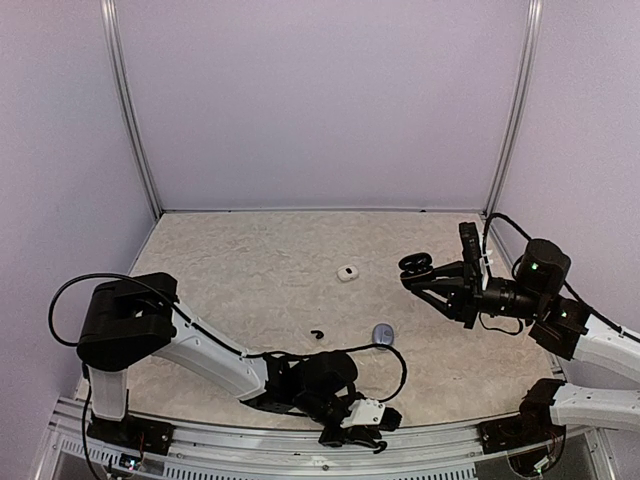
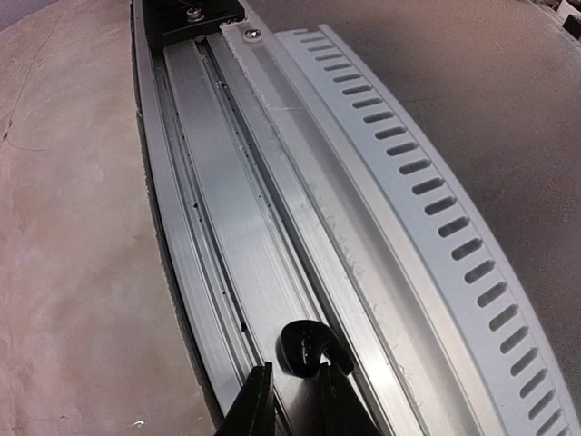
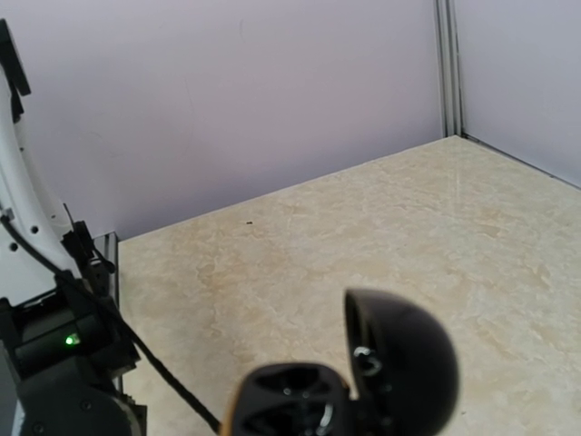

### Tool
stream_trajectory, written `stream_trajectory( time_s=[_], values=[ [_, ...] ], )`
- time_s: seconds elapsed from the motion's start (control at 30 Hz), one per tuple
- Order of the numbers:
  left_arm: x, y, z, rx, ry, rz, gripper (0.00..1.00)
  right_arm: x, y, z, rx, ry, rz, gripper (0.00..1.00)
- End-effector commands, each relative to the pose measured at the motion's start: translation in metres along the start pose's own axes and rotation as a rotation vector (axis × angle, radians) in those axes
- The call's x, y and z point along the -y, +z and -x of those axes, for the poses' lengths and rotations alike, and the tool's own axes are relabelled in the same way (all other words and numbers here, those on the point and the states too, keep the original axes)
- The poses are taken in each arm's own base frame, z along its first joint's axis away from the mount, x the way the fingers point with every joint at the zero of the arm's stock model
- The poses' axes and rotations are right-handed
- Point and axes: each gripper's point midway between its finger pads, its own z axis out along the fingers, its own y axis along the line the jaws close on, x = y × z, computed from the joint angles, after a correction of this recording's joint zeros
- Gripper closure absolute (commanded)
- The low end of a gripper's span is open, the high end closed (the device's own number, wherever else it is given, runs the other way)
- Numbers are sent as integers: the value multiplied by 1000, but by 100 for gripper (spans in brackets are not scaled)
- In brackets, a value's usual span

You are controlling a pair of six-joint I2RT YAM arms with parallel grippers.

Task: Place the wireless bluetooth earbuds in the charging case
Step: Pick up the left earbud from the corner of the board.

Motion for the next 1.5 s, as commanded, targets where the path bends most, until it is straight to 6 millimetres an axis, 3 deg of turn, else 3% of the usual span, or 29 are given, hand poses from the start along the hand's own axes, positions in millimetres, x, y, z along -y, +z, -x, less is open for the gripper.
stream_trajectory(
  time_s=[0.0, 0.07, 0.13, 0.57, 0.9, 1.07, 1.33, 1.47],
  values=[
    [-3, -5, 5, 12, 9, 16, 74, 1, -3, 9, 30, -26, -6, 100],
    [-3, -5, 8, 15, 12, 20, 63, 2, -3, 9, 29, -25, -7, 100],
    [-3, -7, 14, 28, 20, 24, 59, 2, -3, 8, 28, -24, -8, 100],
    [1, 13, 27, 54, 45, -19, 59, 2, -1, 8, 27, -24, -1, 100],
    [7, 27, 14, 28, 49, -68, 63, 2, -2, 8, 27, -22, -3, 100],
    [7, 31, 1, 2, 37, -66, 71, 1, -3, 9, 30, -22, -4, 100],
    [1, 24, -2, -4, 53, -23, 81, 1, -4, 10, 31, -20, -8, 100],
    [-9, 13, 8, 21, 59, 23, 84, 1, -4, 10, 32, -18, -7, 100]
  ],
)
